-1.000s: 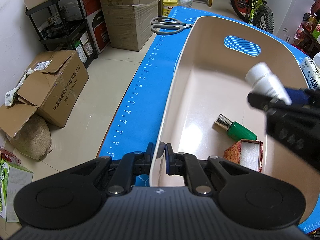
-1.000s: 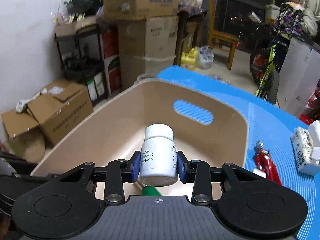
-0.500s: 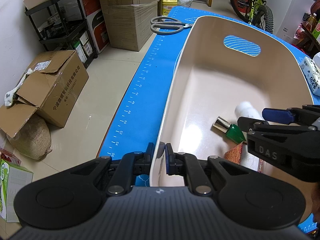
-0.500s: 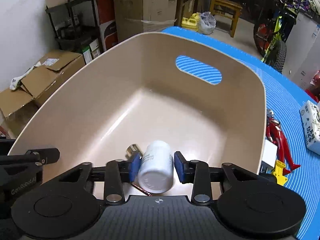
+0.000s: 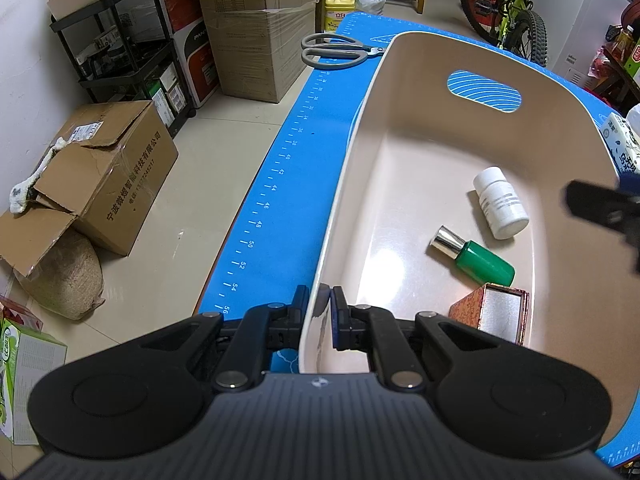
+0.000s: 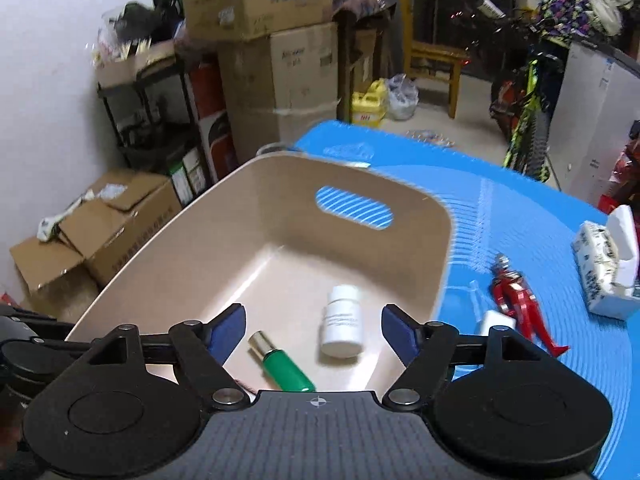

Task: Organize rigid objects
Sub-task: 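Carry the white pill bottle into the basket with the right gripper and release, then grasp the green round ointment tin with the right gripper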

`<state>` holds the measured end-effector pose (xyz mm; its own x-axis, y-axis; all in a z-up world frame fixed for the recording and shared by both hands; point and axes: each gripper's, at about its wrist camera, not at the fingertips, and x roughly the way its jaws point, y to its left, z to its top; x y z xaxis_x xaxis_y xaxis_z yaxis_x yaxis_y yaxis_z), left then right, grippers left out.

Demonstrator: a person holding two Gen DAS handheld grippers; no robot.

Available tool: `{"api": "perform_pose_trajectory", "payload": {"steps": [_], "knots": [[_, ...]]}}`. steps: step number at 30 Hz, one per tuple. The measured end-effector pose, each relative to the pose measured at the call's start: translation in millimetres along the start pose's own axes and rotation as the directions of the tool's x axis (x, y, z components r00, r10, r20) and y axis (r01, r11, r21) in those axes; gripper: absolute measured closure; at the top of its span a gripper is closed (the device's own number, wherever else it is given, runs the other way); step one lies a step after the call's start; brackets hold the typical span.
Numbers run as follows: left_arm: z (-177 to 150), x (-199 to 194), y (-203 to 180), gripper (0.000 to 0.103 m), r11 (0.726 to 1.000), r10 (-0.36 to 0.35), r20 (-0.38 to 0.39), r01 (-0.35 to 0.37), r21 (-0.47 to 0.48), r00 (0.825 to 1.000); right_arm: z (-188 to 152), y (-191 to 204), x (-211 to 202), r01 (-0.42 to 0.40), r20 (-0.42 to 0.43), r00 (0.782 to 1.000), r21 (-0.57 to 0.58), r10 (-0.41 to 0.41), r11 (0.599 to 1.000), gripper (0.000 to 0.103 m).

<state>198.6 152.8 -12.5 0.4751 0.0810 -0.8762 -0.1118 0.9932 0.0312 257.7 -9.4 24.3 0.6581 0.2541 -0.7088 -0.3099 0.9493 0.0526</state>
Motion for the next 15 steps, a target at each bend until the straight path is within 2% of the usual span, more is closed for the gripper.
{"api": "perform_pose_trajectory", "payload": {"steps": [8,15], "knots": [[0.0,0.1,-0.1,0.090,1.000,0.001,0.000,-0.001,0.000,1.000,-3.5,-51.8,-28.7,0.072,0.085,0.993,0.054,-0.076,0.996,0.023],[1.9,-0.3,-0.8,0.089,1.000,0.005,-0.001,-0.005,0.001,1.000,-19.8,-93.3,-28.6,0.092,0.085,0.991,0.083,-0.099,0.992,0.023]]}}
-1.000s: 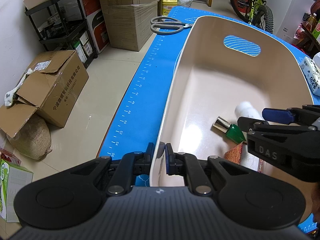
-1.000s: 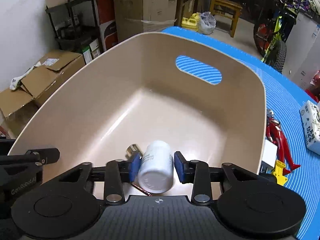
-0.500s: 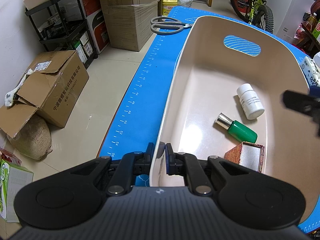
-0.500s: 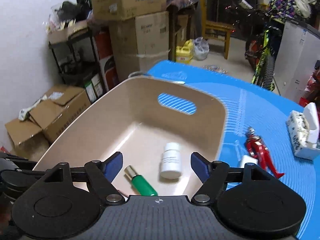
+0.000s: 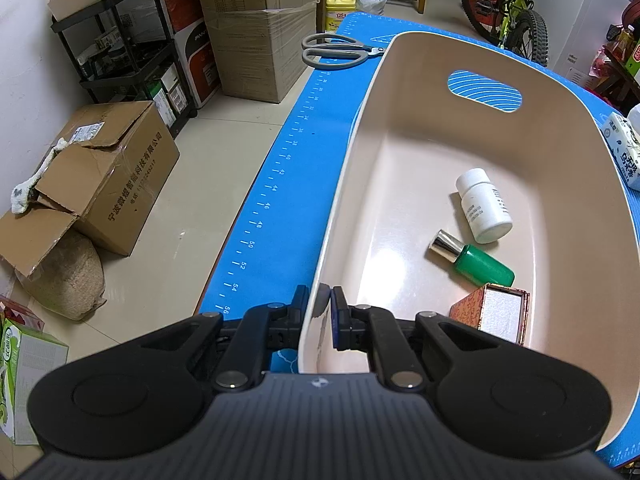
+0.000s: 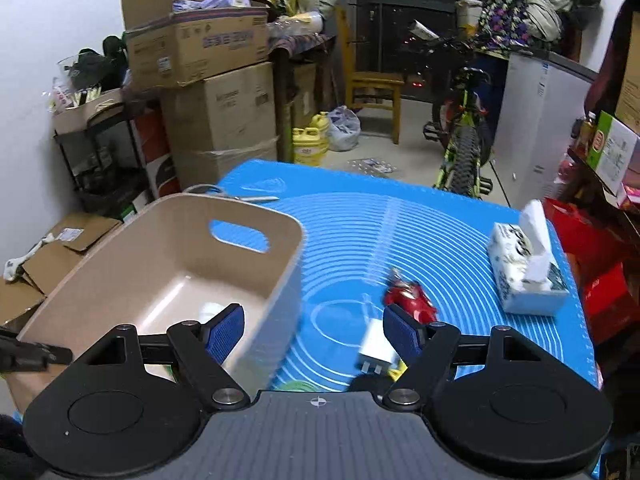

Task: Organize rigid objects
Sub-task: 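Grasp the green round ointment tin with the right gripper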

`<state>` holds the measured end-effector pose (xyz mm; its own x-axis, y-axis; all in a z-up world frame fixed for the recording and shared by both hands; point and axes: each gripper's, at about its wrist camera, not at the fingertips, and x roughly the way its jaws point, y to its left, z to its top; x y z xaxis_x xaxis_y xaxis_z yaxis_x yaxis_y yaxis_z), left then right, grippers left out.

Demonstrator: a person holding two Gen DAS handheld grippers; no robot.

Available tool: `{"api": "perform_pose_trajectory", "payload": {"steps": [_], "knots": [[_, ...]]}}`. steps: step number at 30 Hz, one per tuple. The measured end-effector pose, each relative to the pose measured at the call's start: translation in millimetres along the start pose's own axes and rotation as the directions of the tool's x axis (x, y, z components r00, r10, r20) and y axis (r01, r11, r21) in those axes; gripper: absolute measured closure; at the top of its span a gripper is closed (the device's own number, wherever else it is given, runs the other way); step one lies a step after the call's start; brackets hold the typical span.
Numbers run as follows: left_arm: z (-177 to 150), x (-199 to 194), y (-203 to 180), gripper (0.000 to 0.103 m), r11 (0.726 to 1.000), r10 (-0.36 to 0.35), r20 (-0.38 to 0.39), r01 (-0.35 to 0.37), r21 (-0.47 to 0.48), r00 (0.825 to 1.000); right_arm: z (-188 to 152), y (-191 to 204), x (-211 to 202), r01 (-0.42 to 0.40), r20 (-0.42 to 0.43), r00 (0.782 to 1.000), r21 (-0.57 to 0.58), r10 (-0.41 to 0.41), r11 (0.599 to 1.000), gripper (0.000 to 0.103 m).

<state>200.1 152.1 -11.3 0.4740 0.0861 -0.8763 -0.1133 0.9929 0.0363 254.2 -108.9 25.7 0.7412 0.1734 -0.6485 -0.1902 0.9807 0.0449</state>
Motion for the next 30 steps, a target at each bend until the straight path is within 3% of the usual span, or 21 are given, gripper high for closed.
{"api": "perform_pose_trajectory", "payload": {"steps": [6,13,21,30], "knots": [[0.0,0.1,-0.1,0.089,1.000,0.000,0.000,0.000,0.000,1.000,-27.2,-18.9,18.9,-0.023,-0.041,0.999,-0.044,0.021,0.999,0.023],[0.7,-1.7,-0.6,0.089,1.000,0.006,0.000,-0.006,0.005,1.000,-53.5,-15.1,44.8,-0.088,-0.114,0.991,-0.144,0.072,0.986,0.023],[0.9,-1.7,-0.8,0.089,1.000,0.007,-0.002,-0.007,0.005,1.000,-68.6,8.1,69.0,-0.177,-0.150,0.979,-0.307,0.136,0.935,0.027],[1.2,-1.9,-0.7,0.089,1.000,0.008,0.000,-0.008,0.007,1.000,-68.8,21.3,90.3,-0.225,-0.213,0.966,-0.392,0.150,0.892,0.031]]}}
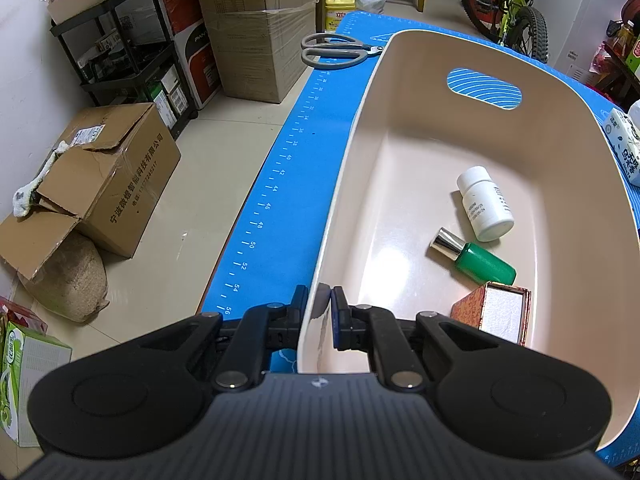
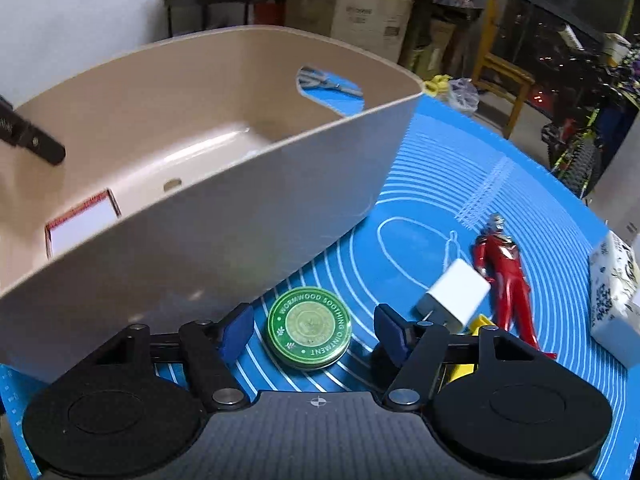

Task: Organize rigid objects
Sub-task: 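Grasp the green round ointment tin with the right gripper, then carry the green tin into the basket with the right gripper and release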

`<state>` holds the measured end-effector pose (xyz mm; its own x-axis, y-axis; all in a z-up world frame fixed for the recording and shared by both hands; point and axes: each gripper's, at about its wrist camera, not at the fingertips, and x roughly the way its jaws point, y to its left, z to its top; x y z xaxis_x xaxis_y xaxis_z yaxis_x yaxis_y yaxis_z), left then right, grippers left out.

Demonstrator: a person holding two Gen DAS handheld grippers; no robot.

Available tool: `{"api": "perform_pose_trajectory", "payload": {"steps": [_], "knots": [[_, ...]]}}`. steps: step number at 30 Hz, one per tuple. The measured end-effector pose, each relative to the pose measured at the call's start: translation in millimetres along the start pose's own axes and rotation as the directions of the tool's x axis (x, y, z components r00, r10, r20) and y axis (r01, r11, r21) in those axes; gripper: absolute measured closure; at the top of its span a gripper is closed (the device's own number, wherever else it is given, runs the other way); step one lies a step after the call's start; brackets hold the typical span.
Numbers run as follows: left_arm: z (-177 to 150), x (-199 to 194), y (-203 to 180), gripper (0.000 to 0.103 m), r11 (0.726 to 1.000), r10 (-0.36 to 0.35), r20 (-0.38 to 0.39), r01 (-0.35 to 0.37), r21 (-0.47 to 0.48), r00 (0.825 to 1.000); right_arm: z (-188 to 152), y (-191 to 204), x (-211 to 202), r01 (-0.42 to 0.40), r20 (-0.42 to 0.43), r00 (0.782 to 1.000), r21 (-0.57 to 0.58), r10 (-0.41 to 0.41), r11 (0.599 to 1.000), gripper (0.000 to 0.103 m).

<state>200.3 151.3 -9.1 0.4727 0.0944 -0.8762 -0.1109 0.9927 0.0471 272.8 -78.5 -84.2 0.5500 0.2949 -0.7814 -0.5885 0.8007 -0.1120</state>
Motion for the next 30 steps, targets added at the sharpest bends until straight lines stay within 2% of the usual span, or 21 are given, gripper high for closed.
{"api": "perform_pose_trajectory", "payload": {"steps": [4,7,10,22,30], "knots": [[0.0,0.0,-0.1,0.089,1.000,0.000,0.000,0.000,-0.001,1.000,-1.7,0.8,8.5,-0.013,-0.031,0.999,0.003,0.013,1.000,0.034],[0.1,0.1,-0.1,0.089,1.000,0.000,0.000,0.000,0.000,1.000,-2.5,-4.2,8.7,-0.033,-0.026,0.999,0.051,0.034,0.998,0.036],[0.0,0.1,-0.1,0.089,1.000,0.000,-0.001,0.000,-0.001,1.000,-2.8,-7.1,8.4,-0.050,-0.022,0.998,0.093,0.052,0.994,0.048],[0.1,0.4,-0.9,0.089,1.000,-0.002,-0.001,0.002,-0.002,1.000,-8.5,-4.7,-13.1,0.010,0.008,1.000,0.165,-0.011,0.986,0.049],[0.2,0.4,-0.7,0.089,1.000,-0.002,-0.001,0.002,-0.002,1.000,-1.4,-17.5,-43.9,0.048,0.082,0.994,0.239,-0.069,0.970,0.049]]}}
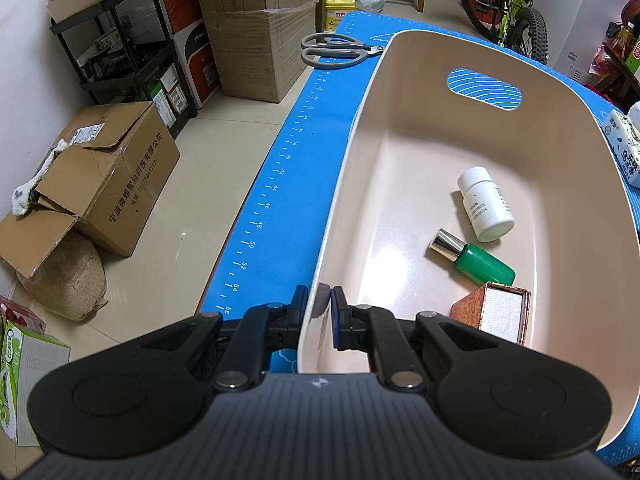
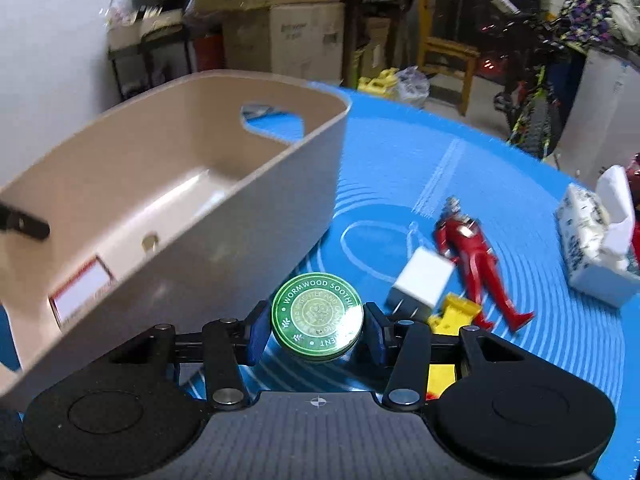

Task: Organize rigid objects
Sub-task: 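Carry the green tin into the basket with the right gripper and release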

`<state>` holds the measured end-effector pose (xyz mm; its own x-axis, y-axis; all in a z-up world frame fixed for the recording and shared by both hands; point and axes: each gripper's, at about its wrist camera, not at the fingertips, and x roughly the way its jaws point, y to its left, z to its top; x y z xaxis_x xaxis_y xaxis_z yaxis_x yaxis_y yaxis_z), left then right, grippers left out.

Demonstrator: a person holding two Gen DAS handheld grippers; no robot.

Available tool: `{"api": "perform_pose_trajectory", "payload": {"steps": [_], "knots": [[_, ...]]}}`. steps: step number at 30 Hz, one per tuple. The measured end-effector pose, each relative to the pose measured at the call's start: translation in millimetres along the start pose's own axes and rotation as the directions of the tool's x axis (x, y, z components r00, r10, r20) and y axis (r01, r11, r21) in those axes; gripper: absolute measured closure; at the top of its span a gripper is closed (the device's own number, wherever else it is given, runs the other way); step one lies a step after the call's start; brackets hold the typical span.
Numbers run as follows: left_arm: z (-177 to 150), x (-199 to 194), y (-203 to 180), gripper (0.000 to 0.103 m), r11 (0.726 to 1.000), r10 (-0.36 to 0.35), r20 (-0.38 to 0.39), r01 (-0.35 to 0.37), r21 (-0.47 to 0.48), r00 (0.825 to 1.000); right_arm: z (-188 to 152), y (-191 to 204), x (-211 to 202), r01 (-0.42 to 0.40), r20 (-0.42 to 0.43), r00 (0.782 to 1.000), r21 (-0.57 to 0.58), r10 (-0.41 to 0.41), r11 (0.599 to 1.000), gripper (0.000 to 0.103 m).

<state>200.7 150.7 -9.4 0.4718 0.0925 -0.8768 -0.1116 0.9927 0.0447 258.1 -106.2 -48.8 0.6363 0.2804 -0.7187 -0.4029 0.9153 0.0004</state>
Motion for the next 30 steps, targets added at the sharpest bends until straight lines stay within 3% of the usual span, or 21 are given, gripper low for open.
{"api": "perform_pose_trajectory", "payload": {"steps": [9,17,22,30], "knots": [[0.1,0.1,-0.1,0.089,1.000,0.000,0.000,0.000,0.001,1.000,29.0,-1.0,-33.9,0.042,0.128,0.991,0.042,-0.047,0.998,0.049],[0.1,0.1,-0.1,0.089,1.000,0.000,0.000,0.000,0.001,1.000,61.6,22.0,-47.6,0.044,0.206,0.977,0.066,-0.057,0.997,0.049],[0.1,0.0,0.2,0.089,1.000,0.001,0.000,-0.001,0.001,1.000,78.9,43.7,-38.6,0.024,0.198,0.979,0.086,-0.040,0.996,0.049],[0.2,0.2,-0.2,0.089,1.000,0.000,0.000,0.000,0.001,1.000,88.2,94.8,-8.9,-0.008,0.084,0.996,0.018,0.006,1.000,0.049]]}}
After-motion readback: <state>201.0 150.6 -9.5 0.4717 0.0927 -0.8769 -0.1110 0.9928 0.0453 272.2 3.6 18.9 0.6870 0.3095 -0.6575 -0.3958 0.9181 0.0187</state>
